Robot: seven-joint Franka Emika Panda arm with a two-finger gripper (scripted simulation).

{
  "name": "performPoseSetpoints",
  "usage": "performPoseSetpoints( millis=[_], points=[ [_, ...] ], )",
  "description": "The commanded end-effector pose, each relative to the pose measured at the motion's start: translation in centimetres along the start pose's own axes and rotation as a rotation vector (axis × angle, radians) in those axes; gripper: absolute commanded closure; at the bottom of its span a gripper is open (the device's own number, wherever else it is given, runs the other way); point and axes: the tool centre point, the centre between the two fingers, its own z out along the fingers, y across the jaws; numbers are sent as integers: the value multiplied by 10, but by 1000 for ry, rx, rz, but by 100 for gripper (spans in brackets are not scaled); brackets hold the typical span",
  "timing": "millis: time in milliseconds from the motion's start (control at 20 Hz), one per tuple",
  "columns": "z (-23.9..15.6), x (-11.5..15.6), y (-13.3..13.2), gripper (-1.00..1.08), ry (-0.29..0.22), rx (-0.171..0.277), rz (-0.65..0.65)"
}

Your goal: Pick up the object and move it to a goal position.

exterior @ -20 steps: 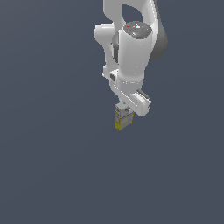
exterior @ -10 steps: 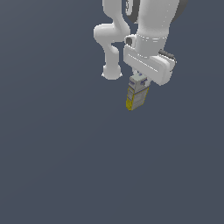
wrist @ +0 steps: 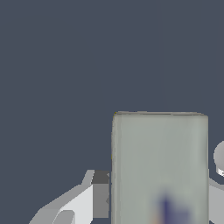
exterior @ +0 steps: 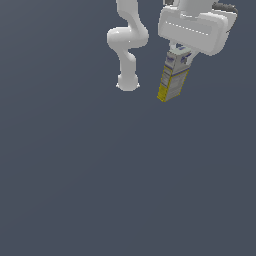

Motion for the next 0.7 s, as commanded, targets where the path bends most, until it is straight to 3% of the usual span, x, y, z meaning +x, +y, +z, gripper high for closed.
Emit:
performPoseSetpoints(
  millis=[0, 650],
  points=[
    [-18, -13, 2, 108, -1, -1, 1],
    [-55, -38, 2, 108, -3, 0, 1]
  ],
)
